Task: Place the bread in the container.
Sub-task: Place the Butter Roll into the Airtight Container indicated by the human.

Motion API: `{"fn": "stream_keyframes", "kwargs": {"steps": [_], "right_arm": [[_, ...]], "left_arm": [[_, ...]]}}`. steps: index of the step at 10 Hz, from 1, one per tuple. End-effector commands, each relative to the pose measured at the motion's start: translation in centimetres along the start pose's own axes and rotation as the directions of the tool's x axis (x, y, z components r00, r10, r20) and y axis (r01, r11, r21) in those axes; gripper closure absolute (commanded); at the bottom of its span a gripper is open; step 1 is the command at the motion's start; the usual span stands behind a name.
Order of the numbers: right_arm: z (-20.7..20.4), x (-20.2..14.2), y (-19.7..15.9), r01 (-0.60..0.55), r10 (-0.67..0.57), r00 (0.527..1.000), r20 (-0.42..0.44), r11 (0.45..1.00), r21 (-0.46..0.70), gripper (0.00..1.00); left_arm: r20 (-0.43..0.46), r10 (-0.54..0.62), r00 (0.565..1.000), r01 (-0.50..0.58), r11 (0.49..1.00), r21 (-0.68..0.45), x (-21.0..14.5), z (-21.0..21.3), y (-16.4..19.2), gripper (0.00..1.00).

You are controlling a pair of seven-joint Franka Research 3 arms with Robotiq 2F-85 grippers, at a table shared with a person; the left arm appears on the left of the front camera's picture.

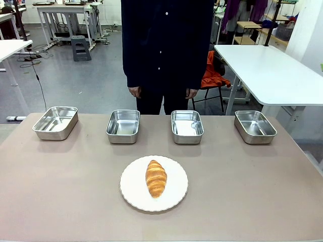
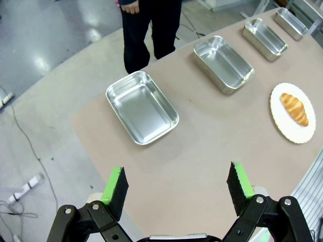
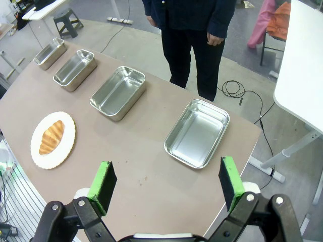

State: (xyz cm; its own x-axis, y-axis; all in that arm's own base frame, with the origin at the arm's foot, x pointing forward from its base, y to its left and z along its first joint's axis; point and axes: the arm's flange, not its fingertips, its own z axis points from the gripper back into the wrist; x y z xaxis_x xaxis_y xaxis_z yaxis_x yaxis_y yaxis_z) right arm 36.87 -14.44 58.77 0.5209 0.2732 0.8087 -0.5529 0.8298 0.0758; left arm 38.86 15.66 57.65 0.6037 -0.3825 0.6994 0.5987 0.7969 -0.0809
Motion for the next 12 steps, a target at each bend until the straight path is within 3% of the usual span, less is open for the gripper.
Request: {"fn": "stream_keyframes", "kwargs": {"steps": [1, 12], "right_arm": [[0.0, 0.03, -0.04, -0.002, 0.002, 1.0, 0.007, 1.0, 0.003, 0.0], [0.0, 0.03, -0.04, -0.002, 0.002, 1.0, 0.007, 1.0, 0.003, 0.0]], "left_arm": [[0.002, 0.007, 1.0, -0.007, 1.0, 0.005, 0.08, 0.12, -0.01, 0.0], [0.002, 0.007, 1.0, -0.007, 1.0, 0.005, 0.08, 0.12, -0.01, 0.0]]}}
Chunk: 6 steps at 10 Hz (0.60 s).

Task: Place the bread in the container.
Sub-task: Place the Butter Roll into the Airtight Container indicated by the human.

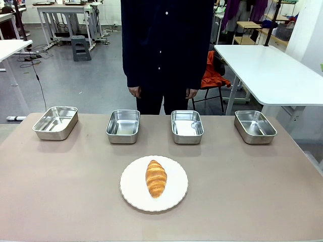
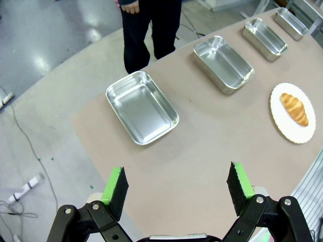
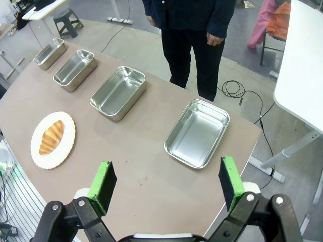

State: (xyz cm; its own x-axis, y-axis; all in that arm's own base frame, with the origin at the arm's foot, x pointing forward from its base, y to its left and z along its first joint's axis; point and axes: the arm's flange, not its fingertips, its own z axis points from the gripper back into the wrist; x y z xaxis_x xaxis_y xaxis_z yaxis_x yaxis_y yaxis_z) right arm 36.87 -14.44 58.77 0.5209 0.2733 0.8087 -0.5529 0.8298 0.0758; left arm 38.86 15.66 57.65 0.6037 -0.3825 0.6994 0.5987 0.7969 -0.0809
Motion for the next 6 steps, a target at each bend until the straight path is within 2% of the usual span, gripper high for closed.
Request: {"fn": "stream_keyframes", "kwargs": {"steps": [1, 6], "right_arm": [[0.0, 0.03, -0.04, -0.002, 0.002, 1.0, 0.007, 1.0, 0.003, 0.0], [0.0, 0.03, -0.04, -0.002, 0.002, 1.0, 0.007, 1.0, 0.003, 0.0]], "left_arm": [[0.002, 0.007, 1.0, -0.007, 1.0, 0.005, 0.08, 0.12, -0.01, 0.0], [0.002, 0.007, 1.0, -0.007, 1.0, 0.005, 0.08, 0.12, -0.01, 0.0]]}}
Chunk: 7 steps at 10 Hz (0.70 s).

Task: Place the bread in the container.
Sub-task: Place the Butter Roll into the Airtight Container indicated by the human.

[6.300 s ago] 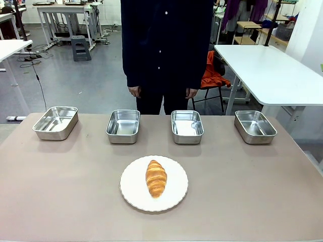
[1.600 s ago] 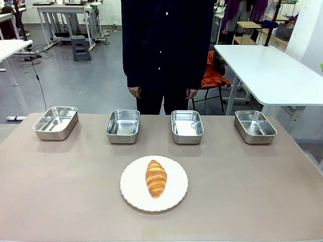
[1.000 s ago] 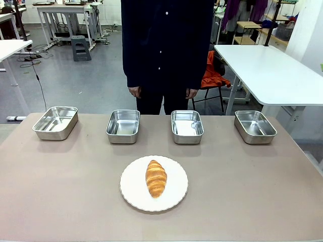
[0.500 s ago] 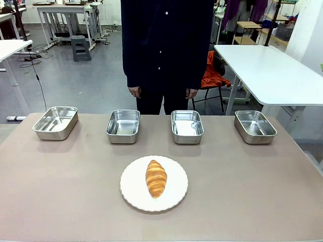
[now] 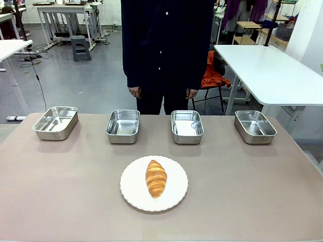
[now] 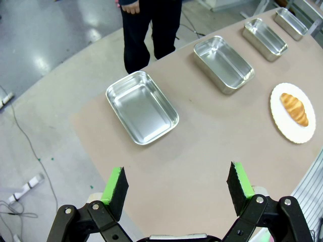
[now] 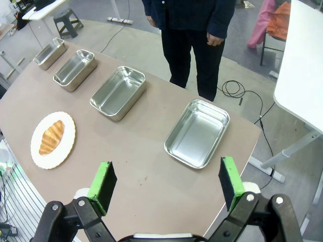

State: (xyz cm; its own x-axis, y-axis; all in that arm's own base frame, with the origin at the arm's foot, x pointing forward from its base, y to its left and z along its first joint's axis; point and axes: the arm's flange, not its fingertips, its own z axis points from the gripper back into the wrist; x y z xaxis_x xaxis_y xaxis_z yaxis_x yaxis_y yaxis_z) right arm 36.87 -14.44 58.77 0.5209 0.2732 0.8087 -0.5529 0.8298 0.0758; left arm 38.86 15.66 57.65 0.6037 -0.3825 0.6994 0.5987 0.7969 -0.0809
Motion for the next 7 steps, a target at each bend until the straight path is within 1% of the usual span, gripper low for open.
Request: {"fn": "stream_keyframes", "kwargs": {"steps": [1, 7], "right_arm": [[0.0, 0.03, -0.04, -0.002, 0.002, 1.0, 0.007, 1.0, 0.003, 0.0], [0.0, 0.03, -0.04, -0.002, 0.002, 1.0, 0.007, 1.0, 0.003, 0.0]], "left_arm": [[0.002, 0.007, 1.0, -0.007, 1.0, 0.005, 0.08, 0.12, -0.01, 0.0], [0.002, 0.007, 1.0, -0.007, 1.0, 0.005, 0.08, 0.12, -0.01, 0.0]]}}
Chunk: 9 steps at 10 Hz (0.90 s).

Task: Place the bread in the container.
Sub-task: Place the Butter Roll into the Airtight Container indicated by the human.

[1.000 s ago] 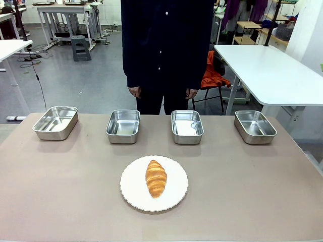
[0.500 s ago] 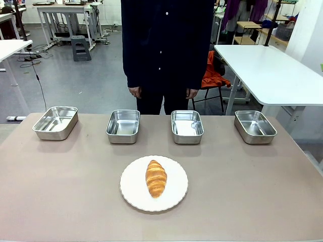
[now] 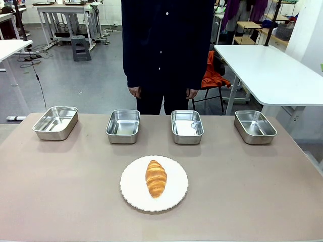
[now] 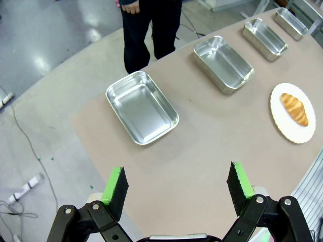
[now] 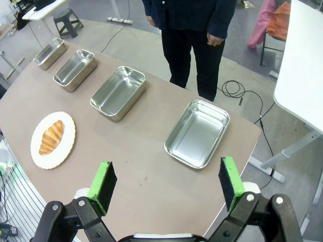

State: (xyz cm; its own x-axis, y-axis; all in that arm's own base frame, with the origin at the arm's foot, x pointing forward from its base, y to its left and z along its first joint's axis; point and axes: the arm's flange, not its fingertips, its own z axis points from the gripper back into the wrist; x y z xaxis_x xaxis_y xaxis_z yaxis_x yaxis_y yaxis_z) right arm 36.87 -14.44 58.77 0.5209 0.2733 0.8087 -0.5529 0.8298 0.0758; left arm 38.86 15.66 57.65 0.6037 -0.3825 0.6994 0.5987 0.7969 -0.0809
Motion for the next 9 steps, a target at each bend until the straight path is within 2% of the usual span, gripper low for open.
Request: {"fn": "stream_keyframes", "kwargs": {"steps": [1, 9], "right_arm": [[0.0, 0.03, -0.04, -0.002, 0.002, 1.0, 0.007, 1.0, 0.003, 0.0], [0.0, 0.03, -0.04, -0.002, 0.002, 1.0, 0.007, 1.0, 0.003, 0.0]], "left_arm": [[0.002, 0.007, 1.0, -0.007, 1.0, 0.005, 0.08, 0.12, -0.01, 0.0], [0.002, 0.007, 1.0, -0.007, 1.0, 0.005, 0.08, 0.12, -0.01, 0.0]]}}
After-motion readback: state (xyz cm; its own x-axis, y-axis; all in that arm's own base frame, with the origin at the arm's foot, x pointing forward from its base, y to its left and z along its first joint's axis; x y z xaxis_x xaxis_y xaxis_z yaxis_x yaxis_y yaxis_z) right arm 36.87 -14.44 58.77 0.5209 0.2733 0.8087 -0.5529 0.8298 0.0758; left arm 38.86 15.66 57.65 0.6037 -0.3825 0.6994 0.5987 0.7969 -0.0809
